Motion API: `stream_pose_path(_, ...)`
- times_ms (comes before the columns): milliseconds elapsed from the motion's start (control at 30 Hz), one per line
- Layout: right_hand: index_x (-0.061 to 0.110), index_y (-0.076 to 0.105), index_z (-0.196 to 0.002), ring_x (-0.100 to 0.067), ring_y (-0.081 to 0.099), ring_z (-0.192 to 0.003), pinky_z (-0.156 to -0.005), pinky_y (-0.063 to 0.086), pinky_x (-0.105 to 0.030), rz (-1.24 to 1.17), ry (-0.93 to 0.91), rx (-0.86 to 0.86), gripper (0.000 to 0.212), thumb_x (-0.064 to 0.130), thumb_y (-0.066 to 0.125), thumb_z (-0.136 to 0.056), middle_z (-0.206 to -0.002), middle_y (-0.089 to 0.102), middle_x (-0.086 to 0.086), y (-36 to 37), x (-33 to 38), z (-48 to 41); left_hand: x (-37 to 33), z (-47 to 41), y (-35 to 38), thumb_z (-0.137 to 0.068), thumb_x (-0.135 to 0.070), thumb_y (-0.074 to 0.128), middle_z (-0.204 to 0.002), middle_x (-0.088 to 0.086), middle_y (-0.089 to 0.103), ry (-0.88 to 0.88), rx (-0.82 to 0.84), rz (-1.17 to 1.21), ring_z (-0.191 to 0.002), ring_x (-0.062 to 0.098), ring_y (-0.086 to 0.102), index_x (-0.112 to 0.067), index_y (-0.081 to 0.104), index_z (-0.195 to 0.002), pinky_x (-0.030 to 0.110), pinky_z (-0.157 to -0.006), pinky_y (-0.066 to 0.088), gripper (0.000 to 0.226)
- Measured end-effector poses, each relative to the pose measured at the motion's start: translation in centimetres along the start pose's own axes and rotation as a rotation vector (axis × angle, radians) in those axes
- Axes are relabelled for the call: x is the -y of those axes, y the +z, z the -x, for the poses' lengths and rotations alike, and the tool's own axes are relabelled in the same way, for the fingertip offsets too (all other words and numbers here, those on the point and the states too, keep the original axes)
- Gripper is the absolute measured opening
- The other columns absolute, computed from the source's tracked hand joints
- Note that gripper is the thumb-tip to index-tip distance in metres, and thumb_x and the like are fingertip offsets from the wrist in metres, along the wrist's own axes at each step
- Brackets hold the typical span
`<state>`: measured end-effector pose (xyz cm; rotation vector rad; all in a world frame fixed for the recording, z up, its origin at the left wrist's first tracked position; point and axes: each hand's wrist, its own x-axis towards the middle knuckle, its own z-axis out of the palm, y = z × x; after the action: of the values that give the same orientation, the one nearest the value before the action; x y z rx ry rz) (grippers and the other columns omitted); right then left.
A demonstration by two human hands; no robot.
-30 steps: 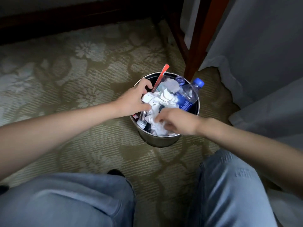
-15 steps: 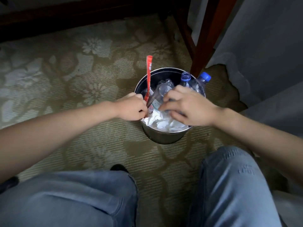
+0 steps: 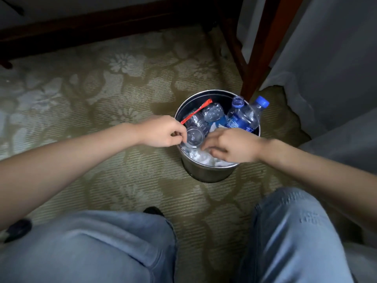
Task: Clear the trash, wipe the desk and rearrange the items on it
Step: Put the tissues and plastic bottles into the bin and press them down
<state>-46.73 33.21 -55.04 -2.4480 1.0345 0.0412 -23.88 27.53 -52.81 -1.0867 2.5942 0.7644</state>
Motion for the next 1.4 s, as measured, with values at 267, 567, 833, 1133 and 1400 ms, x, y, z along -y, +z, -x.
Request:
stream_pose_path(267, 0.018, 0.066, -0.106, -0.024, 0.061, -0.076, -0.056, 0.048, -0.029, 0.458, 0.145, -0.272, 0.039, 0.034, 0.063, -0.071, -0.087, 0.064, -0.002, -9.5, 5.1, 1.4, -4.6, 5.7, -10.3, -0.094, -0.033, 0.040, -0.126, -0.005, 0.053, -0.134, -0.201, -0.252, -0.116, 0.017, 0.046, -0.025, 0.040, -0.136, 0.036, -0.082, 0.048, 0.043)
stream_pose_path(567, 0.015, 0.062, -0.112, -0.024, 0.059, -0.076, -0.057, 0.048, -0.030, 0.326, 0.187, -0.336, 0.043, 0.030, 0.038, -0.079, -0.084, 0.061, -0.002, -27.6, 16.9, 0.1, -9.5, 17.3, -27.4, -0.094, -0.033, 0.039, -0.133, -0.001, 0.048, -0.250, -0.258, -0.228, -0.119, 0.020, 0.043, -0.023, 0.034, -0.140, 0.036, -0.084, 0.043, 0.047)
stream_pose_path(833, 0.016, 0.054, -0.120, -0.025, 0.057, -0.080, -0.060, 0.048, -0.031, 0.437, -0.060, -0.331, 0.043, 0.029, 0.044, -0.081, -0.096, 0.061, -0.003, -41.5, 24.1, -6.8, -5.8, 27.4, -40.3, -0.083, -0.034, 0.036, -0.111, 0.004, 0.064, -0.094, -0.361, -0.300, -0.092, 0.025, 0.062, -0.016, 0.058, -0.123, 0.033, -0.063, 0.050, 0.049)
stream_pose_path(1133, 0.014, 0.051, -0.125, -0.028, 0.056, -0.085, -0.063, 0.049, -0.035, 0.460, -0.139, -0.347, 0.045, 0.030, 0.037, -0.086, -0.101, 0.060, -0.007, -49.8, 27.3, -20.6, 7.2, 34.8, -48.1, -0.085, -0.036, 0.033, -0.125, 0.003, 0.057, -0.177, -0.356, -0.330, -0.102, 0.024, 0.058, -0.016, 0.049, -0.132, 0.036, -0.076, 0.050, 0.054)
stream_pose_path(1400, 0.016, 0.047, -0.129, -0.031, 0.057, -0.090, -0.066, 0.052, -0.039, 0.382, -0.198, -0.285, 0.049, 0.032, 0.035, -0.085, -0.110, 0.060, -0.009, -51.2, 30.5, -35.1, 18.5, 40.0, -51.4, -0.088, -0.032, 0.052, -0.139, 0.007, 0.047, -0.449, -0.367, -0.364, -0.119, 0.029, 0.049, -0.017, 0.038, -0.141, 0.043, -0.091, 0.044, 0.057)
